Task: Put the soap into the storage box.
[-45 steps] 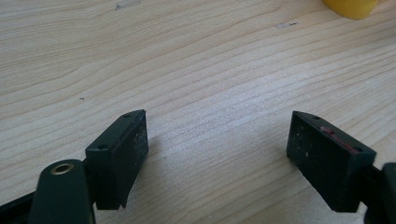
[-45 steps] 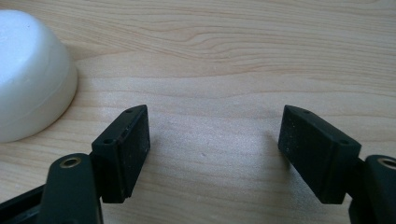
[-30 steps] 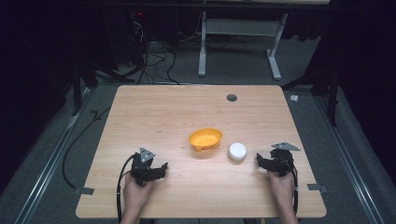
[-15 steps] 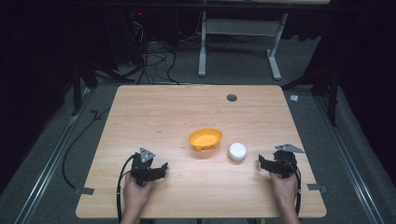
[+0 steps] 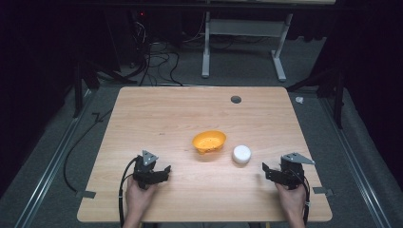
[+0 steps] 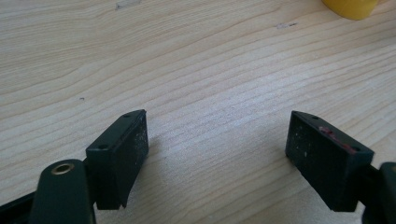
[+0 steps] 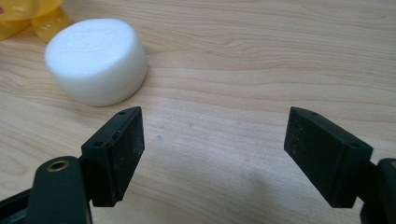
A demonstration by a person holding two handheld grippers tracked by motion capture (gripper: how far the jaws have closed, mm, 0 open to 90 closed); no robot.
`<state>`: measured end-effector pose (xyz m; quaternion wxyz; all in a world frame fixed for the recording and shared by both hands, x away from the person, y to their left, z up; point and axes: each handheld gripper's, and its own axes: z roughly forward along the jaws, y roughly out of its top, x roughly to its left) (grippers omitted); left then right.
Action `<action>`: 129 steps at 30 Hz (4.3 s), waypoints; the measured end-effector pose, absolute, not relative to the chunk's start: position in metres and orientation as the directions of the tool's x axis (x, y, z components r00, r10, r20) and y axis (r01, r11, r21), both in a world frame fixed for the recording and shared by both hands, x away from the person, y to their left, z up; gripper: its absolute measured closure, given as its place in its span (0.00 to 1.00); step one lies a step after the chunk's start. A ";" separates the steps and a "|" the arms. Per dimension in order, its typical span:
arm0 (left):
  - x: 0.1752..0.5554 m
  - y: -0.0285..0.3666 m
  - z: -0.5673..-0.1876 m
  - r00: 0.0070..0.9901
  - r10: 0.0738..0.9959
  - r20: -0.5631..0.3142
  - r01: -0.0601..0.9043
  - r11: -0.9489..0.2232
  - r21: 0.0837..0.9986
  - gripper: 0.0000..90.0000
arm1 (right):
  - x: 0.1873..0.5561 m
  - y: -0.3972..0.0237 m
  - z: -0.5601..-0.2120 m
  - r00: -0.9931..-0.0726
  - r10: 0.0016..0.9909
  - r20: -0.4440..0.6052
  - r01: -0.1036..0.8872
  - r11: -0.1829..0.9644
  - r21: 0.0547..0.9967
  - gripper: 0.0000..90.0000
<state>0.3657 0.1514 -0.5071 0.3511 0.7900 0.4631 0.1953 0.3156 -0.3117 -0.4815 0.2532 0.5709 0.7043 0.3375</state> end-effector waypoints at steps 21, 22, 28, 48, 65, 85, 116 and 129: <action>0.366 0.151 -0.507 0.496 0.868 -0.017 0.594 -0.325 0.735 0.23 | 0.296 -0.279 -0.476 -0.312 0.950 0.022 0.608 0.182 0.773 0.24; 0.366 0.151 -0.507 0.496 0.868 -0.018 0.595 -0.325 0.735 0.24 | 0.296 -0.277 -0.476 -0.315 0.949 0.027 0.608 0.180 0.773 0.24; 0.366 0.151 -0.507 0.496 0.868 -0.018 0.595 -0.324 0.736 0.24 | 0.300 -0.266 -0.474 -0.344 0.939 0.024 0.602 0.201 0.773 0.24; 0.366 0.151 -0.507 0.496 0.868 -0.018 0.595 -0.324 0.736 0.24 | 0.333 -0.235 -0.462 -0.410 0.912 0.002 0.573 0.257 0.778 0.22; 0.366 0.151 -0.507 0.497 0.868 -0.018 0.594 -0.325 0.735 0.24 | 0.360 -0.231 -0.470 -0.373 0.928 0.012 0.623 0.240 0.745 0.18; 0.366 0.151 -0.507 0.497 0.868 -0.018 0.594 -0.325 0.735 0.24 | 0.384 -0.225 -0.492 -0.358 0.934 0.014 0.702 0.259 0.664 0.21; 0.366 0.151 -0.507 0.497 0.867 -0.018 0.594 -0.325 0.735 0.24 | 0.380 -0.225 -0.488 -0.369 0.929 0.025 0.694 0.258 0.672 0.26; 0.366 0.151 -0.507 0.497 0.867 -0.018 0.594 -0.325 0.736 0.24 | 0.373 -0.224 -0.473 -0.398 0.916 0.055 0.670 0.249 0.699 0.26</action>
